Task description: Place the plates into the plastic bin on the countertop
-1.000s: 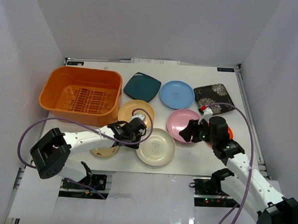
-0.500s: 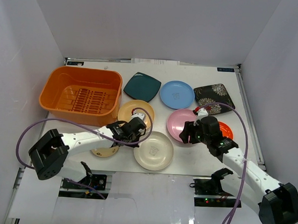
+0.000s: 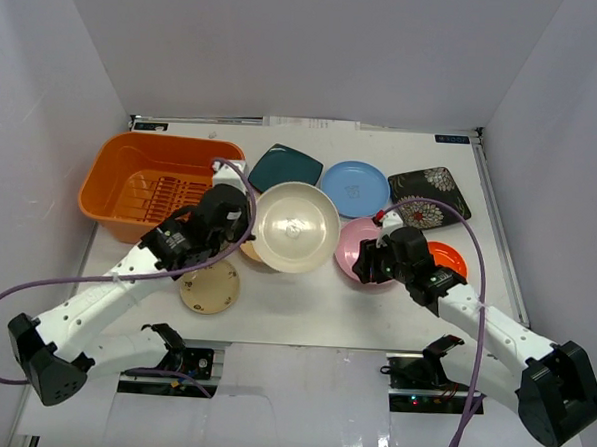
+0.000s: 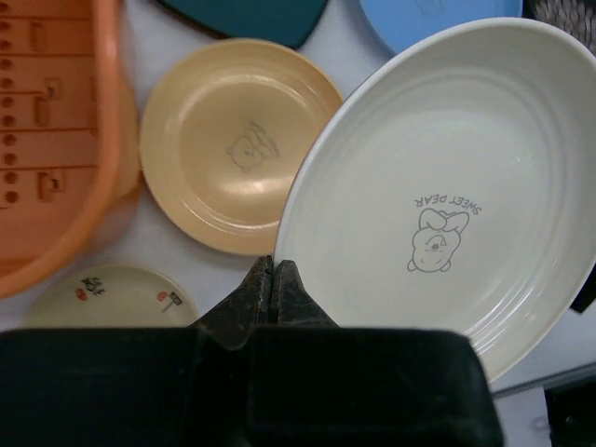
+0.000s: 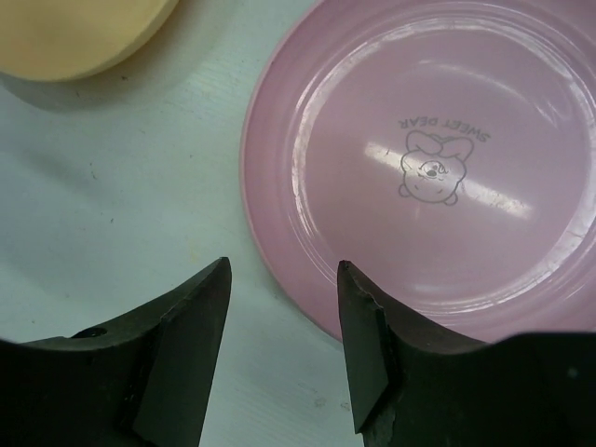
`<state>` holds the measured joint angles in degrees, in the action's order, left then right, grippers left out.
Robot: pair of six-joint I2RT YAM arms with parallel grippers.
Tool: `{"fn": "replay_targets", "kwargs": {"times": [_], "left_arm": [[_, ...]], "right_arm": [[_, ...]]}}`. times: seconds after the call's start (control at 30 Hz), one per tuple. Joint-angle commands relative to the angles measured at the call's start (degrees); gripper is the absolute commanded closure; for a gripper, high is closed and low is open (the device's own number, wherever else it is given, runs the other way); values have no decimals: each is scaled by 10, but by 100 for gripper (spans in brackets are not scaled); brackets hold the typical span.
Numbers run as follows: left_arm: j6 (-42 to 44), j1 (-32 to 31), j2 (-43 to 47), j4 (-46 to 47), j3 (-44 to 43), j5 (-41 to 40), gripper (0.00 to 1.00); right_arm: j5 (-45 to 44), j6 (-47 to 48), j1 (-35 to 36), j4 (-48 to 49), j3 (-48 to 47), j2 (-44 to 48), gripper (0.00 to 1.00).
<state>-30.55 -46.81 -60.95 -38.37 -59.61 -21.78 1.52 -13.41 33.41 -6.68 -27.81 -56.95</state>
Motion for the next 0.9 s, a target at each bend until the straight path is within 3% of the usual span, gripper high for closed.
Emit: {"fn": "replay_targets", "kwargs": {"times": [0.0,0.27,0.43,0.5,0.6,0.87], "left_arm": [[22,65,22,-7,-47,-25,100],[41,344,-28,68,-101,14,100],[5,544,-70,88,-89,123,100],[6,573,-88,81,-95,136,100],[25,578,-107,72,-100,62,100],[66,578,-167,64,-113,22,100]], "right_arm": [[8,9,2,26,-23,-3,44],[22,21,16,31,-28,-9,44],[-48,29,46,3,-34,-24,36],[-70,31,64,-4,-42,-32,33],[-77,33,89,-3,-51,-43,28],[-157,49,119,-20,-92,-102,25]]}}
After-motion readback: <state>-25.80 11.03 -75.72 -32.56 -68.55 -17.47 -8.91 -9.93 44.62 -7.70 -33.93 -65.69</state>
